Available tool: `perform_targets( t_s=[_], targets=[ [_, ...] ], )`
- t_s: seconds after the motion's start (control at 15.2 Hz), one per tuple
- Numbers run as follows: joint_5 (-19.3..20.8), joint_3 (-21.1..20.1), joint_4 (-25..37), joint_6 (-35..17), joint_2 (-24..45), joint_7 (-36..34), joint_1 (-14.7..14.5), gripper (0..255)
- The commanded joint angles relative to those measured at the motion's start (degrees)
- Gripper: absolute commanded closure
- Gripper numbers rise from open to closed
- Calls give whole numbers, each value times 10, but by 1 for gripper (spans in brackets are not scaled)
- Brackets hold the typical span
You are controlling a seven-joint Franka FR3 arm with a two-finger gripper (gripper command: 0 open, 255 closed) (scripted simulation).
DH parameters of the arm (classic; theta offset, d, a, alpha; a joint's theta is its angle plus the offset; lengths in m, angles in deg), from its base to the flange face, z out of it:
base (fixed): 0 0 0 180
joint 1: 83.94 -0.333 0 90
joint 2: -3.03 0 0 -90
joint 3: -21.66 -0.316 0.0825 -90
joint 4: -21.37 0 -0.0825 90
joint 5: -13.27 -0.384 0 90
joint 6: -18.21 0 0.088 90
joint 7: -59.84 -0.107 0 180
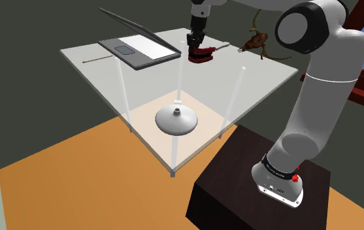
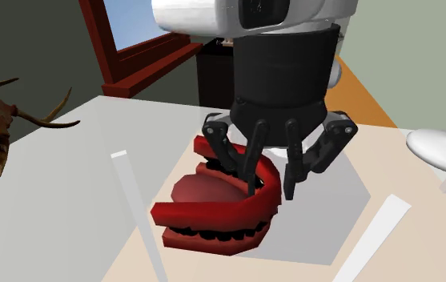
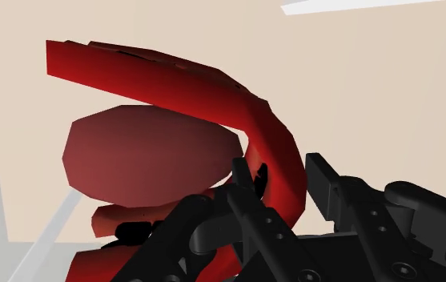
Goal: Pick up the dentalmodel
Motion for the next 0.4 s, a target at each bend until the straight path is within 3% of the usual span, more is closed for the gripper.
perform_targets(
  t_s=[0.0,0.33],
  targets=[
    [0,0,19,17,2,-1,1,255],
    [-1,1,50,43,7,-2,2,255]
  ],
)
